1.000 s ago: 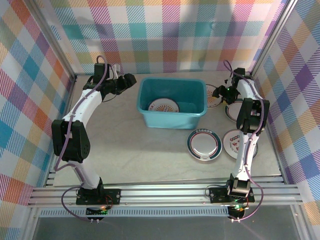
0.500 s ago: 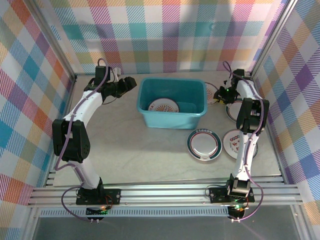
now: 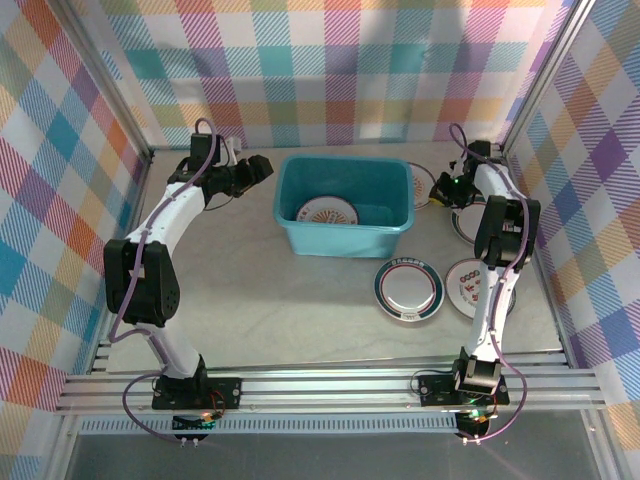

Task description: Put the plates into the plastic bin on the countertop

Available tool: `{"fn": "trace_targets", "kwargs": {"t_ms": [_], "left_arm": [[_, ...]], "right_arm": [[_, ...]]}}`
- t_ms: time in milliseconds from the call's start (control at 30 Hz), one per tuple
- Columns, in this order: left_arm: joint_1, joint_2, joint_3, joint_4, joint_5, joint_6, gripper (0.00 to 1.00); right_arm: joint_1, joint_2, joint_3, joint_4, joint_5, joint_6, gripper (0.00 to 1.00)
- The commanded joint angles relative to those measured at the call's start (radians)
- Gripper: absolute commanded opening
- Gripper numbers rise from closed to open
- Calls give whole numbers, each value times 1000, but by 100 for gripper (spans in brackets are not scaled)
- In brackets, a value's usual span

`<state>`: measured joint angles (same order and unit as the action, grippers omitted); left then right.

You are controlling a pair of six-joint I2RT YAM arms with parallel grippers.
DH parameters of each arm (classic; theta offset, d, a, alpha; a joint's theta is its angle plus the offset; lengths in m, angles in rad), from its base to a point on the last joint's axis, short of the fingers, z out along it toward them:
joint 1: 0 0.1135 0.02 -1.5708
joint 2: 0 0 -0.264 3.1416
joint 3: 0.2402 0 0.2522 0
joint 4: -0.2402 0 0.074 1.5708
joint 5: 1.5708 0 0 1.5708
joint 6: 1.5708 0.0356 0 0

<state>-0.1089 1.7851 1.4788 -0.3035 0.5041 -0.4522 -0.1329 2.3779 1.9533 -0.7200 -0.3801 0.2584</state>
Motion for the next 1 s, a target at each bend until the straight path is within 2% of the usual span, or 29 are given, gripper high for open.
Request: {"fn": "trace_targets", "kwargs": {"t_ms": [0,333,667,967], "left_arm": [[-3,-52,-18,53,-2,-3,70],[-2,-73,-44,79,5,-14,70],[-4,-93,-66,98,14,-20,70],[-4,-112,-87,117,22,-22,70]], "right_arm": [[6,-57,-45,2,-52,15,8],[-13,-185,-186,123,-133,106,1],[-36,-330,-269,204,-132,176,0],[-43,-433,-284,209,-104,183,0]]}}
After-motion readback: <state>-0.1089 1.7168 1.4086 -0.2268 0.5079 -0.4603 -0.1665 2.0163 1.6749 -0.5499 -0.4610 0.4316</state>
